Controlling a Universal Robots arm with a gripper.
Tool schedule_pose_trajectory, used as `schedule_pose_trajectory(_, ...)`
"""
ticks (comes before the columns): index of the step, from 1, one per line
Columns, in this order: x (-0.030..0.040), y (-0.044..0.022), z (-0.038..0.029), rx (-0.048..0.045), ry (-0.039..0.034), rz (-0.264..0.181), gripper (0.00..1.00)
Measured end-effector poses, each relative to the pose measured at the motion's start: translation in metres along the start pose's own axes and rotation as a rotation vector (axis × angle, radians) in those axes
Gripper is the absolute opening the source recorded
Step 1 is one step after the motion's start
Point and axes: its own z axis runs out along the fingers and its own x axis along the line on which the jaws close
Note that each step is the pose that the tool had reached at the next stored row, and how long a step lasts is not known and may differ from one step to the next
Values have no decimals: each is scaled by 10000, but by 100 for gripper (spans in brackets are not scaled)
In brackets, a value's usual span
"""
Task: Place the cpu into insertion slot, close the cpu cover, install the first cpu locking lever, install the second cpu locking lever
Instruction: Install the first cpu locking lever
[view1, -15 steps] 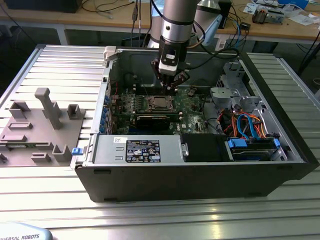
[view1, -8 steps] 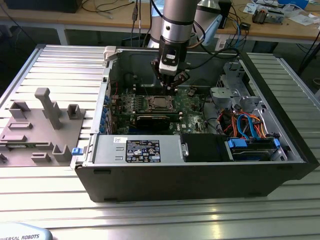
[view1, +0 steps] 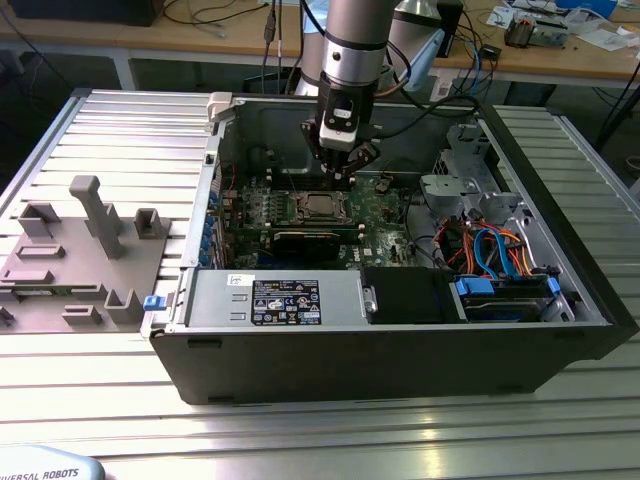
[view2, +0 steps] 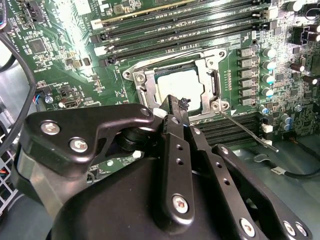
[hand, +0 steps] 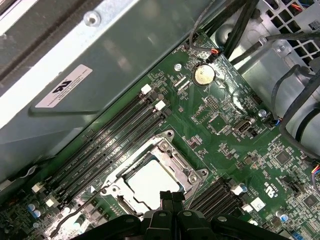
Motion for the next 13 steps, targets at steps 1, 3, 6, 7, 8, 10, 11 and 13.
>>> schedule_pose_trajectory(1,0,0,0,0,-1,-22,11)
schedule_pose_trajectory(3,0,0,0,0,-4,-48,11)
schedule_pose_trajectory(6,0,0,0,-1,-7,-105,11)
schedule_pose_trajectory(7,0,0,0,-1,-8,-119,11)
schedule_pose_trajectory(8,0,0,0,-1,-9,-132,11)
schedule_pose_trajectory(10,0,0,0,-1,-12,-165,11)
schedule_pose_trajectory(11,0,0,0,-1,-12,-177,11)
schedule_pose_trajectory(13,0,0,0,-2,-15,-217,11)
